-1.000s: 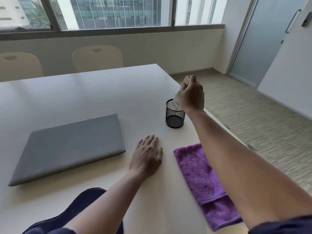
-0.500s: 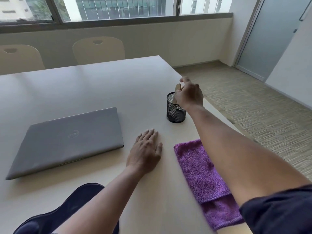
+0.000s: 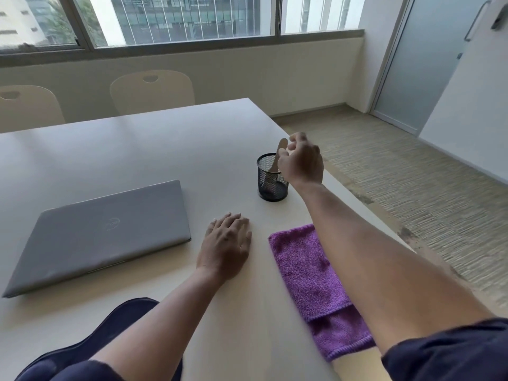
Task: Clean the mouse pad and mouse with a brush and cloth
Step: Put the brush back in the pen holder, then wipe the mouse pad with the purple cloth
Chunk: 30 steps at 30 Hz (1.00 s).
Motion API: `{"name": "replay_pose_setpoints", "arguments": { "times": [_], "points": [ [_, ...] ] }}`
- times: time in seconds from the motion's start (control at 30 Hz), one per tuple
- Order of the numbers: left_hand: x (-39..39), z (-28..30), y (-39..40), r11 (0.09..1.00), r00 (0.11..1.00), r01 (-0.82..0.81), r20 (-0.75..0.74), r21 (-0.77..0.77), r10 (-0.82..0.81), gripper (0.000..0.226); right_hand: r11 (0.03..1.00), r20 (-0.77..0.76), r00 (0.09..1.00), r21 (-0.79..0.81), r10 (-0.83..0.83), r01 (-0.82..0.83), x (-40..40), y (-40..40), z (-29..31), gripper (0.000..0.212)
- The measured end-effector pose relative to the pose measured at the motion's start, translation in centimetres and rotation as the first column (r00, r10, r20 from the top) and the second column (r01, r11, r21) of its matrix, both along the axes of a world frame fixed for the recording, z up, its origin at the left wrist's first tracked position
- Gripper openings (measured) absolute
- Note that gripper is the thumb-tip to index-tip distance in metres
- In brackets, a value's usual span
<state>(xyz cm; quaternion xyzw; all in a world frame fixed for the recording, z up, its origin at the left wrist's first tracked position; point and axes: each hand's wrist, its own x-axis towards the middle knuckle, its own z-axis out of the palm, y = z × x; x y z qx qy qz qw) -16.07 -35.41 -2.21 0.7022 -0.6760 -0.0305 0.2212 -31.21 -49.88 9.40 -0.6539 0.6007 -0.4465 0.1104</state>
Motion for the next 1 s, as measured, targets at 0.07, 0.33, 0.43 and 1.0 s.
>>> {"name": "replay_pose_setpoints", "arguments": {
  "times": [0.07,0.33,0.43,1.0],
  "points": [
    [-0.4,0.4,0.2,0.997,0.998,0.002,0.061,-0.082,0.003,0.032,1.000,-0.010,1.000,-0.005,0.025,-0.025,-0.6,1.4,-0.8,0.024],
    [-4.1,2.5,0.2,1.000,0.989,-0.011,-0.147,0.029,0.015,0.042,0.944,-0.017,0.965,0.213,0.261,-0.251,-3.2,6.1,-5.1,0.022],
    [-4.9,3.3,0.1,0.997,0.987,0.018,-0.160,0.073,-0.007,0.033,0.907,0.006,0.944,0.278,0.329,-0.317,-3.8,7.3,-6.0,0.022],
    [1.3,10.6,4.3,0.999,0.373,-0.045,-0.928,-0.014,0.004,0.006,0.857,0.042,0.856,-0.019,0.515,-0.515,1.0,15.4,-3.6,0.030]
  ]
}}
